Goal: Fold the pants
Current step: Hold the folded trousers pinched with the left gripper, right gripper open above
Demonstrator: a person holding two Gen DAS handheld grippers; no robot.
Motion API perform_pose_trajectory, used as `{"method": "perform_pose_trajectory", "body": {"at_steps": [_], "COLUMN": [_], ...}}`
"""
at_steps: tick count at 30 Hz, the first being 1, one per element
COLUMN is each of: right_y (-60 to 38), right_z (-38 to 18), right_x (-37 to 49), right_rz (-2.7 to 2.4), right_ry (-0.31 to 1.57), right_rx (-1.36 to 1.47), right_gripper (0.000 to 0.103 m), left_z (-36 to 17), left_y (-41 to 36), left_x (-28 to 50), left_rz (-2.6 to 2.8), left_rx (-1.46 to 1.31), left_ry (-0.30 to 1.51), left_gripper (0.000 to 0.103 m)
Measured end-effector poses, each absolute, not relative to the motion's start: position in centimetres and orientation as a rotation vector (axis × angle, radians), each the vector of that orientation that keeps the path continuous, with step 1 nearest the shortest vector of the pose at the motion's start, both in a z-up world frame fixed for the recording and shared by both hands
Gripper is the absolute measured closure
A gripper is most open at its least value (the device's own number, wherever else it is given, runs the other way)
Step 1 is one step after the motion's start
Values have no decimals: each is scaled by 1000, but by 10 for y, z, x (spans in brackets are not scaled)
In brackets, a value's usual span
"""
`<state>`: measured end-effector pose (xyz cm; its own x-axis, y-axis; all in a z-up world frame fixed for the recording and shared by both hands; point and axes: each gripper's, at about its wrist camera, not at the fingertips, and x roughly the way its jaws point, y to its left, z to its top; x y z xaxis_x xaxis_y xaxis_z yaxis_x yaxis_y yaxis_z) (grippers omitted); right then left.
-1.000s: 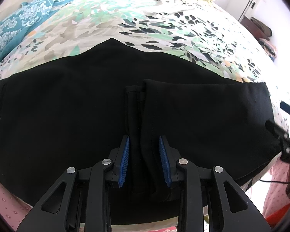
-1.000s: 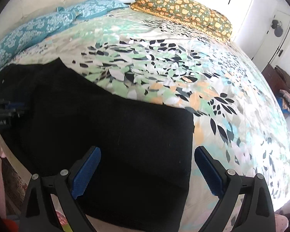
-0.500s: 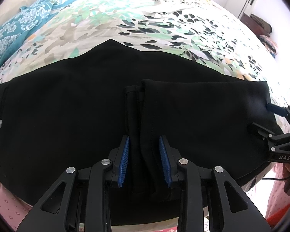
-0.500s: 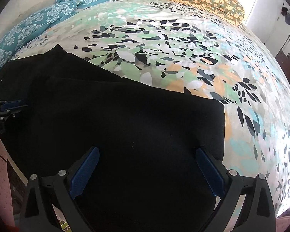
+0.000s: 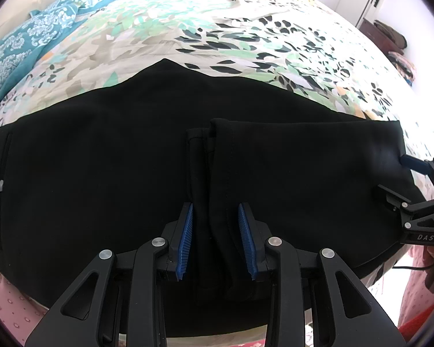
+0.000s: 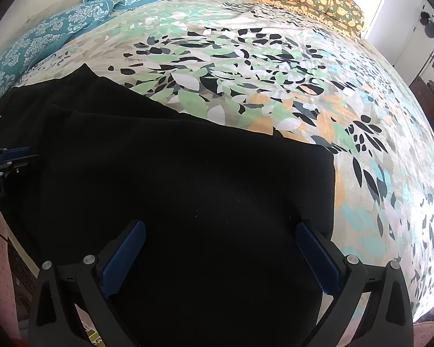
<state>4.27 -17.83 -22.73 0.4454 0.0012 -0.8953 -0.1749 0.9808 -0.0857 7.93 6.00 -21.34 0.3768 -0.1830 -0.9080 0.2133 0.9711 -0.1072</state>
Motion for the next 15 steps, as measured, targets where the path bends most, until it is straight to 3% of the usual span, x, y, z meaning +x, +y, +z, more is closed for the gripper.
{"method": "perform_pose_trajectory", "body": {"at_steps": [15], "right_y": [-180], "right_z": [-220], "right_x": [40], "right_rz": [93], "right_ry": [1086], "right_rx": [-177], "right_gripper": [0], "left_z": [-214], "left_y": [60], "left_x": [79], "left_rz": [-254], "left_rx": [31], "left_ry": [1156], "left_gripper": [71]}}
